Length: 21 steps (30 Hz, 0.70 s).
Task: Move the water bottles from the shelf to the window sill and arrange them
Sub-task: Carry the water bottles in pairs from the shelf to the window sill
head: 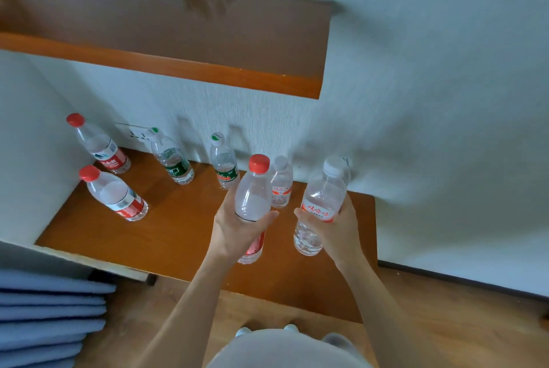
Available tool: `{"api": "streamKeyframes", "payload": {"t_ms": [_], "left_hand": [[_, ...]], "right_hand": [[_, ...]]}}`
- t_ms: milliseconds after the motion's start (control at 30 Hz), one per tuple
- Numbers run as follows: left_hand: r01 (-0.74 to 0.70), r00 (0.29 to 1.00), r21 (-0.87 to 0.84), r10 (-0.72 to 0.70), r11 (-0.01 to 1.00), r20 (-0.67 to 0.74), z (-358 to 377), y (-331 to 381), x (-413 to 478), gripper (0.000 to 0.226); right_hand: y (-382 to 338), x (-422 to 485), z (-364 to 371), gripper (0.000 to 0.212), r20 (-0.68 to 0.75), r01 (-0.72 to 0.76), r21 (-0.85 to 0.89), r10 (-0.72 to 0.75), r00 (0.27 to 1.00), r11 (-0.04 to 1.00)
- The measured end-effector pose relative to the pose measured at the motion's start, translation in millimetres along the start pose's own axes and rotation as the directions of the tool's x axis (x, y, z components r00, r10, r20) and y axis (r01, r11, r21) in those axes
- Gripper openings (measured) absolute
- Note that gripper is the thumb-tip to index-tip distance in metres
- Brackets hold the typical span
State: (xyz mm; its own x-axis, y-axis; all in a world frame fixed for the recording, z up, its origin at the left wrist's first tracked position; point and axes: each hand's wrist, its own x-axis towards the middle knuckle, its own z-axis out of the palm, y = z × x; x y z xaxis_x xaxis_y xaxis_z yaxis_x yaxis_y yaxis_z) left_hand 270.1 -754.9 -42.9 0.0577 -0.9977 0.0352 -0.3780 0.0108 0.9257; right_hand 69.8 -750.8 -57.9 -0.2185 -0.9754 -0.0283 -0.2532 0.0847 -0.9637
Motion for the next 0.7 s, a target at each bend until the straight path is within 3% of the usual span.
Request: {"api": "streamKeyframes", "payload": {"t_ms": [233, 433, 600, 700], "left_hand": [[-0.021, 0.996, -0.096, 0.012, 0.995, -0.094, -12, 25, -10, 0.06], [-0.01, 0.976, -0.107, -0.014, 0.994, -0.219, -36, 22, -28, 0.07], [0.056, 0.926, -0.129, -0.1, 0.99, -0.364, -56, 15, -60, 0.073], [0.12, 0.852, -0.147, -0.178, 0.982, -0.493, -67, 16, -89, 0.062]], "right_hand": [[-32, -1, 0, 0.068, 0.007, 0.088, 0.095, -0.089, 0.996, 0.992], [-38, -13, 18, 0.068, 0.1, 0.104, 0.096, -0.114, 0.989, 0.99], [-41, -27, 39, 0.069, 0.232, 0.134, 0.124, -0.16, 0.96, 0.983], [-46, -38, 54, 0.065, 0.351, 0.178, 0.165, -0.227, 0.908, 0.97]]}}
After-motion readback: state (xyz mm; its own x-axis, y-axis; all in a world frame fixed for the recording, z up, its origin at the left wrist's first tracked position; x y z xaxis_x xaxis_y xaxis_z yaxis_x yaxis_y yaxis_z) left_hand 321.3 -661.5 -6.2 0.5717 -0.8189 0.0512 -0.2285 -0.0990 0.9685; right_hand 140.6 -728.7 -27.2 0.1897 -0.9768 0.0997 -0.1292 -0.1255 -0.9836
